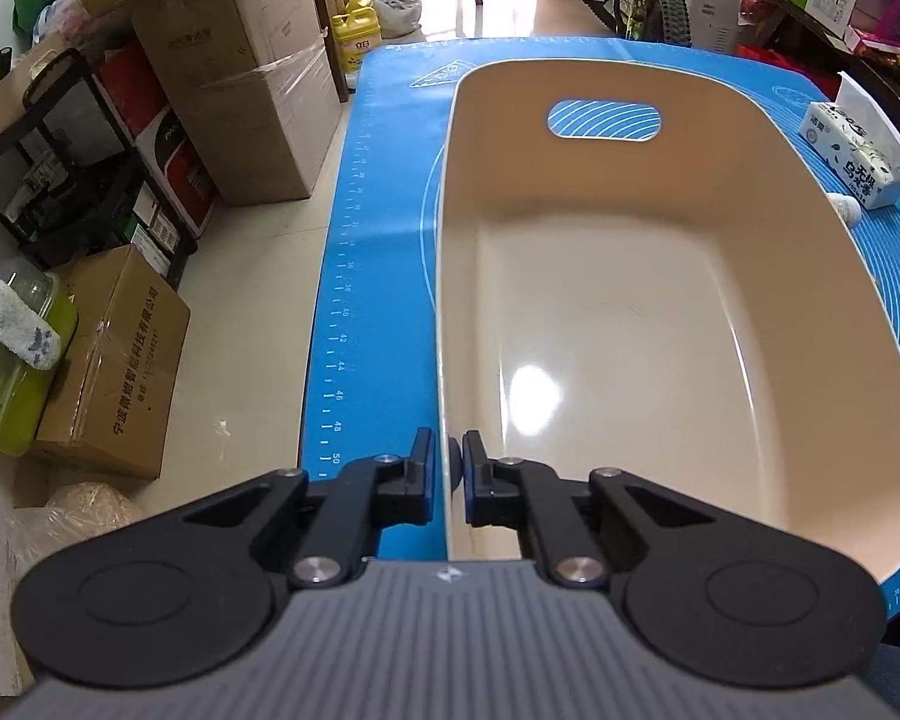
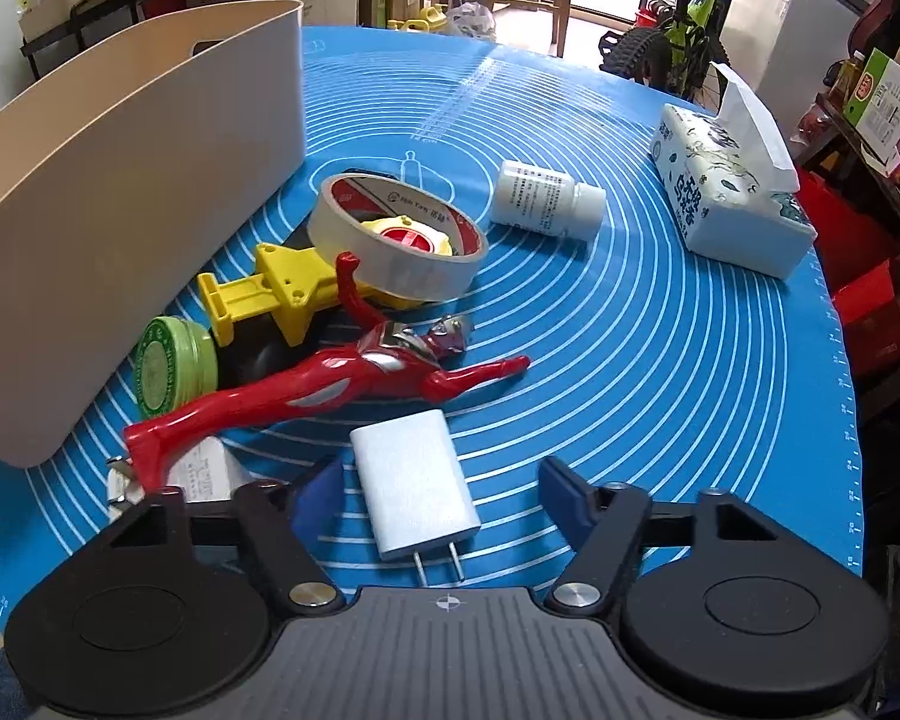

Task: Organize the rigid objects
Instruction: 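Move the left tool over the basket while the right tool grasps a white charger, then carry the white charger into the basket with the right tool and release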

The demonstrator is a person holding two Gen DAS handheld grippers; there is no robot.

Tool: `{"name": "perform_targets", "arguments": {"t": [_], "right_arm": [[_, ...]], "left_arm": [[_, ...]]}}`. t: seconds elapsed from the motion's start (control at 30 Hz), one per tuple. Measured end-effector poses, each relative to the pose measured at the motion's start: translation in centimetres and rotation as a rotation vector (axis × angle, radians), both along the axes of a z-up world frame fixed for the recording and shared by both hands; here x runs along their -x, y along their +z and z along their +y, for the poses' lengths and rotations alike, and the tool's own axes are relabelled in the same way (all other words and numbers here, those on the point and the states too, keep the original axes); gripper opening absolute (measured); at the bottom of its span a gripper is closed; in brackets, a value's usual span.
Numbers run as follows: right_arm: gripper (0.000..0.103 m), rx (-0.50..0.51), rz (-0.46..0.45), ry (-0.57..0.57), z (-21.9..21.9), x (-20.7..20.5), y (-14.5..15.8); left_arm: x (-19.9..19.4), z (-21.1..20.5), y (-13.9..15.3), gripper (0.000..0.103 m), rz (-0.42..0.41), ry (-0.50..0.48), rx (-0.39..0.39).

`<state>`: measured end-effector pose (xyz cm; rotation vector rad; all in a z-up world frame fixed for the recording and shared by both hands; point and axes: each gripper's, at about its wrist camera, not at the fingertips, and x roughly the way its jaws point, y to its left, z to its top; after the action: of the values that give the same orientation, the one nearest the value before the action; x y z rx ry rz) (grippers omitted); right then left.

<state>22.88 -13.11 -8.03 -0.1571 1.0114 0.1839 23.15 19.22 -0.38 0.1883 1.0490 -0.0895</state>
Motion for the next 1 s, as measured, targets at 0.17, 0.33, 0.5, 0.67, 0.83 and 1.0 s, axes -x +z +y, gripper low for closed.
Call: {"name": "perform_targets", "arguments": {"t": [0.17, 0.33, 0.5, 0.67, 0.83, 1.0], "right_arm": [[0.043, -0.041, 0.006, 0.018, -0.1, 0.1, 0.0], [0.043, -0.080, -0.041, -0.002, -0.8, 0.7, 1.0], [0.043, -0.111, -0.115, -0.014, -1.1, 0.4, 3.4], [0.043, -0.198, -0.215, -0.028, 0.0, -1.5, 7.1], [0.043, -0.258, -0.285, 0.073, 3.8, -2.7, 10.8], [0.043, -0.290, -0.300, 0.179, 8.4, -4.6, 13.0]], "left_arm": [[-0.1, 0.1, -0.1, 0.008, 0.000, 0.009, 0.014], [0.0, 0.2, -0.2, 0.007, -0.005, 0.012, 0.018], [-0.1, 0.2, -0.3, 0.007, -0.002, 0.012, 0.024], [-0.1, 0.2, -0.3, 0.007, 0.001, 0.015, 0.025], [-0.1, 0.2, -0.4, 0.007, 0.003, 0.021, 0.028], [-0.1, 0.3, -0.4, 0.007, 0.005, 0.029, 0.034]]}}
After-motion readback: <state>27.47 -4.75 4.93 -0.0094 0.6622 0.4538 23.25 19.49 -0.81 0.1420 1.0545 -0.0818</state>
